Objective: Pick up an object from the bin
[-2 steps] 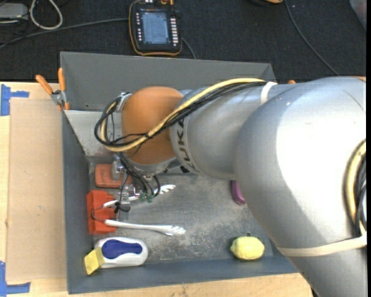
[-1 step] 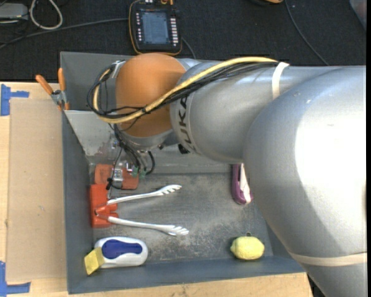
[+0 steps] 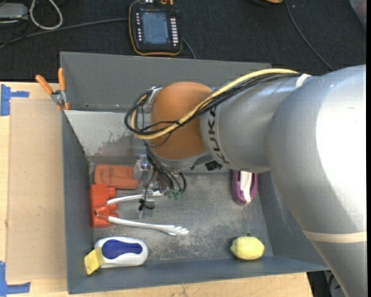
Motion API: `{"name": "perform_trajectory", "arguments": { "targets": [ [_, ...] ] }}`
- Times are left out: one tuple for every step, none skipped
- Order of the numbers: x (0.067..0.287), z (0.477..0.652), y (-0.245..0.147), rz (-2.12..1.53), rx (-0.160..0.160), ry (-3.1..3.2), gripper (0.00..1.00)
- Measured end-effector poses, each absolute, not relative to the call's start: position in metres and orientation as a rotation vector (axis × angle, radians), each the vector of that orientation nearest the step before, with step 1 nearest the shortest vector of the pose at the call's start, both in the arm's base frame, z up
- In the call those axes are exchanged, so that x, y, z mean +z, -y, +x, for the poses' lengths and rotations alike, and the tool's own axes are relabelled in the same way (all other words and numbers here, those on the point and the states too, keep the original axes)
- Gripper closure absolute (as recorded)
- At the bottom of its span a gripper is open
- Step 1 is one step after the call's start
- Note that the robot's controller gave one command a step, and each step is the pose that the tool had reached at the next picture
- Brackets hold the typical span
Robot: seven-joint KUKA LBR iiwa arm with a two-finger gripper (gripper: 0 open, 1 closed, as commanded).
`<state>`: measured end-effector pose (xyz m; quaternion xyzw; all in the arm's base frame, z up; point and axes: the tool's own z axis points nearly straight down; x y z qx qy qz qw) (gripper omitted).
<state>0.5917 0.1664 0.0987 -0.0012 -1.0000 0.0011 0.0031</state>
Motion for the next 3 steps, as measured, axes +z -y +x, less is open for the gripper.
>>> {"name": "perform_trajectory", "arguments": {
  "targets": [
    [0.069,0.623,-0.208,-0.188,-0.01,3.15,0.0],
    [0.071,0.55,-0.15,0.041,0.0,3.137,1.0],
    [0.072,0.55,-0.15,0.04,0.0,3.137,1.0]
  ]
}}
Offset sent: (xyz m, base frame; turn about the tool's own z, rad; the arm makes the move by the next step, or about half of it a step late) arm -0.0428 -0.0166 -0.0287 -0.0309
